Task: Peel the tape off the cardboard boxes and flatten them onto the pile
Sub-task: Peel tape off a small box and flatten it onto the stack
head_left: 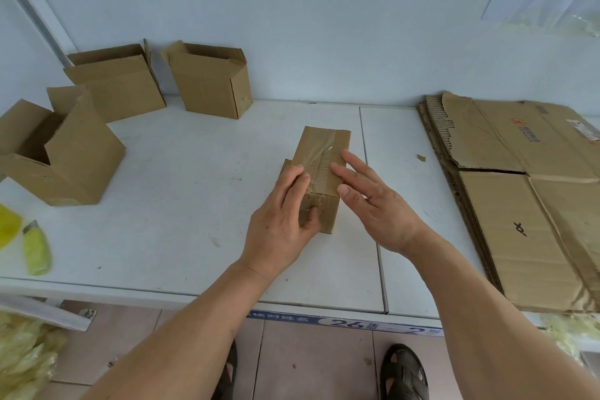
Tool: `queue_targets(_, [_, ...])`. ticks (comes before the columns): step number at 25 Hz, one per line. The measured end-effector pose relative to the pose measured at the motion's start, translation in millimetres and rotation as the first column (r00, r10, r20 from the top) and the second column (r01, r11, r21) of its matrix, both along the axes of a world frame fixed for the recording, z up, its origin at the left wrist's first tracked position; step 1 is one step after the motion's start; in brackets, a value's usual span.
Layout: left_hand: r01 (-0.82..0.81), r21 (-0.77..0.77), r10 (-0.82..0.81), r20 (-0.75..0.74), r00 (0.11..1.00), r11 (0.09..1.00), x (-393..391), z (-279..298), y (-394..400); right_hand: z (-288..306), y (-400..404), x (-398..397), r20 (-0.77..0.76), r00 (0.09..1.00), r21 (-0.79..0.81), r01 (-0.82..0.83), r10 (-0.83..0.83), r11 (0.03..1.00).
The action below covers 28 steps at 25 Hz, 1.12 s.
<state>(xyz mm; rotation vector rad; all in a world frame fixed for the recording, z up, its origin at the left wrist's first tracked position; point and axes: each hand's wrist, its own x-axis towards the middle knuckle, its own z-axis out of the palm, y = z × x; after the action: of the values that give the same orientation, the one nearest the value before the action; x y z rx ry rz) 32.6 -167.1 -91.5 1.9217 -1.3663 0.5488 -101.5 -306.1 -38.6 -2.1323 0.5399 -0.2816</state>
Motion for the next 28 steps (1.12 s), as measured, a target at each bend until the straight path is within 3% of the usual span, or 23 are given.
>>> queue_targets(7, [0.012,0.057,-0.012,-0.009,1.0,0.998,3.6,0.5,3.6,1.1,-0.3,0.2,-0.001,1.0,0.001,-0.007,0.007,1.0])
queue_targets(11, [0.036,0.123,-0.045,0.068,0.997,0.992,10.5,5.9,8.3,2.3,-0.3,-0.4,0.008,1.0,0.002,-0.015,0.015,1.0])
queue_targets(19, [0.093,-0.011,-0.092,0.072,0.993,0.996,22.1,8.2,5.8,0.7,-0.4,1.5,0.011,0.999,-0.065,-0.034,0.035,0.997])
queue_targets(23, [0.103,-0.124,-0.093,0.085,0.992,0.987,23.7,17.9,8.8,-3.4,-4.6,0.4,0.077,0.997,0.031,-0.012,0.01,0.999])
queue_targets(25, [0.124,-0.155,-0.119,0.043,0.992,0.98,18.2,24.7,10.1,-3.9,-7.2,-2.4,0.14,0.989,0.085,0.025,-0.037,0.996])
queue_targets(28, [0.113,-0.115,-0.127,-0.119,0.985,0.987,17.2,35.3,6.5,-1.6,-4.0,-2.2,0.177,0.98,-0.037,0.098,-0.09,0.995])
